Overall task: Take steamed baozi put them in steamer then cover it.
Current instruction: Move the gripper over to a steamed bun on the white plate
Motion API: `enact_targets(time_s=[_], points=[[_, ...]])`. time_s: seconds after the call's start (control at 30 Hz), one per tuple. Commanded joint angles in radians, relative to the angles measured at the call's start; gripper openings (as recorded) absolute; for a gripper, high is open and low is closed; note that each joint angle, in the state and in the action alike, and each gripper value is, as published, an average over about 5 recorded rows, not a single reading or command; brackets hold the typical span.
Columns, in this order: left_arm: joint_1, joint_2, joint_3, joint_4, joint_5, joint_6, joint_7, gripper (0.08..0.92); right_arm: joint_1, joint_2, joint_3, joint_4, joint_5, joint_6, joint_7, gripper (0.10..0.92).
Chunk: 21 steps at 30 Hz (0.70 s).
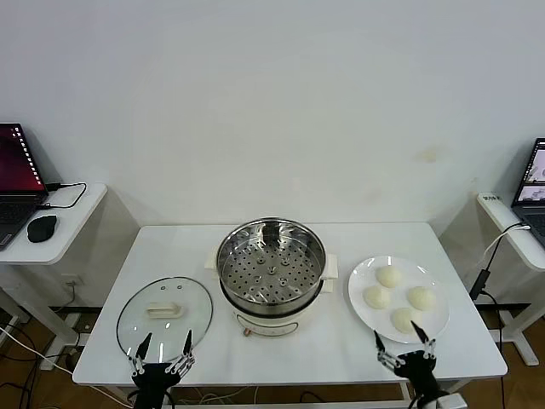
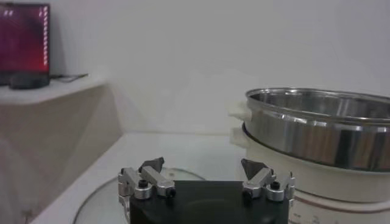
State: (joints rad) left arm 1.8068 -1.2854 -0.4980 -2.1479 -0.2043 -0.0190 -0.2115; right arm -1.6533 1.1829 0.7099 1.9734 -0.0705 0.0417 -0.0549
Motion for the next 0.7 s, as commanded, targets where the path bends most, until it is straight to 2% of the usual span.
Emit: enact_targets(time_s=[0.03, 0.2, 0.43, 0.7], points=[[-0.030, 0.013, -0.018, -0.004, 0.087, 0.000, 0.038, 0.823, 0.208, -0.199, 0.052, -0.080, -0.377, -0.037, 0.010, 0.823], [-0.055, 0.020, -0.026, 0.008, 0.110, 0.003, 0.029, 0.823, 0.361, -0.357, 0.018, -0.164, -0.464, -0.089, -0.127, 0.823], [-0.071, 0.018, -0.029, 0.050, 0.154, 0.005, 0.015, 0.823, 0.628, -0.579, -0.170, -0.310, -0.521, -0.096, -0.453, 0.823], [-0.080, 0.019, -0.037, 0.064, 0.158, 0.005, -0.010, 0.823, 1.092, -0.692, -0.680, -0.562, -0.353, -0.095, -0.715, 0.823]])
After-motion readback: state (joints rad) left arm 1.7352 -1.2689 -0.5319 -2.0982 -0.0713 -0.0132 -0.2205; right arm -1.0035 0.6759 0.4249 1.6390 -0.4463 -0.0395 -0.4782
